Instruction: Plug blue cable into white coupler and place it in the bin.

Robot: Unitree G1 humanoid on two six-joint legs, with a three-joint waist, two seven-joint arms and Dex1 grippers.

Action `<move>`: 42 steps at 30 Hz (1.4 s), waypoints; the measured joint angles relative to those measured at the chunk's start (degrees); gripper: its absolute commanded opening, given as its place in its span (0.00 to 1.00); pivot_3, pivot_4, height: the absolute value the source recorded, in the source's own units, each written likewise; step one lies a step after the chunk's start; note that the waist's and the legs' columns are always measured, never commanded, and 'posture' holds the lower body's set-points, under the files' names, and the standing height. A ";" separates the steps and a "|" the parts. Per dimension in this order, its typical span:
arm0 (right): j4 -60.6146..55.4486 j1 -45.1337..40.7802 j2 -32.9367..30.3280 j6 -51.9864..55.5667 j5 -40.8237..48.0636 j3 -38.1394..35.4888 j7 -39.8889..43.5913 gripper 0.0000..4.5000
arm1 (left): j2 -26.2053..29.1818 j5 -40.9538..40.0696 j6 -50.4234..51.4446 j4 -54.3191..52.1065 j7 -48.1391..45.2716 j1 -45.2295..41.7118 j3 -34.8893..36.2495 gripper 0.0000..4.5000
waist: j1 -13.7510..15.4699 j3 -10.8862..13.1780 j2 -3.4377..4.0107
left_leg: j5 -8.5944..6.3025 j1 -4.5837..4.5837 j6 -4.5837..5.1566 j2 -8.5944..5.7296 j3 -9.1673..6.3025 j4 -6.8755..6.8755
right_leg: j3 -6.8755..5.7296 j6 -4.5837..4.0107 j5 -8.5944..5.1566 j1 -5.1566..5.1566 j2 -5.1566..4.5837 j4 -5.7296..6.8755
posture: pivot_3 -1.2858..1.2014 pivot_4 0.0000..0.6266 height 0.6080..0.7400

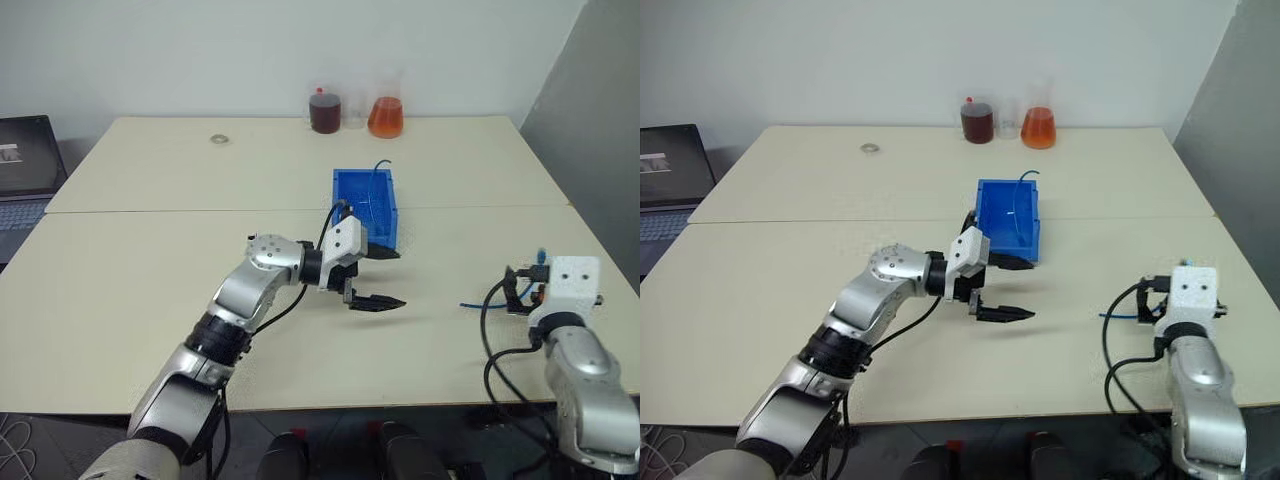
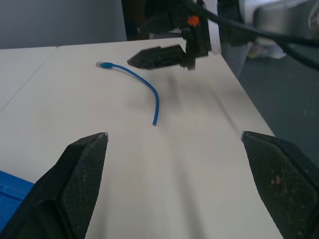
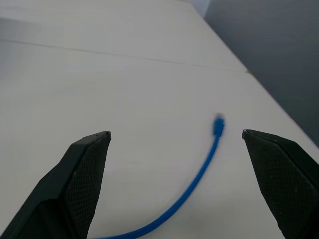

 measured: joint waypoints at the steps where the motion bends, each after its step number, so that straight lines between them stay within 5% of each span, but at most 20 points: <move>1: 3.38 -2.38 -0.50 2.95 1.07 -2.51 0.12 1.00 | -1.15 0.56 -1.93 1.64 -0.74 -0.93 -0.03 1.00 | 0.01 0.00 0.00 | 0.00 0.00 0.00 0.00 0.01 -0.01 | 0.01 -0.01 0.00 0.00 0.00 -0.01 | 0.52 0.24 1.00; 19: 29.09 -16.34 -5.29 5.07 7.51 -9.40 2.08 1.00 | 0.35 3.42 -3.67 -3.47 1.54 7.09 0.01 1.00 | -0.38 0.00 0.11 | -0.01 0.05 0.03 0.01 0.00 0.00 | 0.03 -0.04 -0.01 0.03 0.00 0.06 | 0.52 0.24 1.00; 36: 35.28 -15.80 -6.72 -6.32 8.60 -5.15 6.05 0.03 | 0.33 3.74 -2.06 -4.88 4.64 7.52 0.35 1.00 | -0.59 0.00 0.11 | 0.00 0.10 0.04 0.04 0.03 0.00 | 0.06 -0.01 0.01 0.04 0.03 0.07 | 0.52 0.24 1.00; 42: 32.92 -11.40 -12.88 -9.15 8.59 1.82 15.08 0.01 | 1.84 3.40 -1.68 -7.29 5.10 9.65 1.53 1.00 | -0.36 0.00 0.13 | -0.01 0.06 0.04 0.03 0.02 -0.03 | 0.04 -0.02 0.00 0.04 0.01 0.01 | 0.52 0.24 1.00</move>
